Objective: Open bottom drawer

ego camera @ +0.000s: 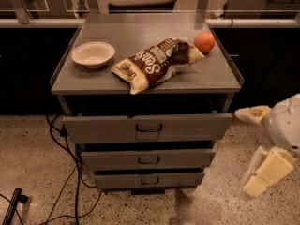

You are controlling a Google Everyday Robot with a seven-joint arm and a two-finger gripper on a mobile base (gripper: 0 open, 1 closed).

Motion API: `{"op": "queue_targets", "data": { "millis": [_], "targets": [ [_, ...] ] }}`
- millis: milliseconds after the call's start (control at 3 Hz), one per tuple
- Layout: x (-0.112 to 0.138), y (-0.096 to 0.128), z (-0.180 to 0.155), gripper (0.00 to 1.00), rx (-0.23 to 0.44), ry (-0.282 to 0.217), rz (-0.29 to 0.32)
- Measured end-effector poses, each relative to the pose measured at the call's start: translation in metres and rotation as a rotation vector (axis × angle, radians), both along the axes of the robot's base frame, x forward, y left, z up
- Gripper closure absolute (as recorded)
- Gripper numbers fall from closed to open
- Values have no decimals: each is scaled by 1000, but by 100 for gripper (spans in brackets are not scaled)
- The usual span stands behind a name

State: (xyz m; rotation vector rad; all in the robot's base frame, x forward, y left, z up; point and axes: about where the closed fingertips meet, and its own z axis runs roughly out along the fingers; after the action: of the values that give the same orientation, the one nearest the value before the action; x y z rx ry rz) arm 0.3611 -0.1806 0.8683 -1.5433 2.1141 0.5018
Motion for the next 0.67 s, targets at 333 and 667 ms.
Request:
{"op": "queue_targets", "data": {
  "millis": [333, 667],
  "targets": [
    [-12, 15, -45, 18, 60, 72, 3],
    [-16, 30, -93, 43, 58, 118, 3]
  ]
}}
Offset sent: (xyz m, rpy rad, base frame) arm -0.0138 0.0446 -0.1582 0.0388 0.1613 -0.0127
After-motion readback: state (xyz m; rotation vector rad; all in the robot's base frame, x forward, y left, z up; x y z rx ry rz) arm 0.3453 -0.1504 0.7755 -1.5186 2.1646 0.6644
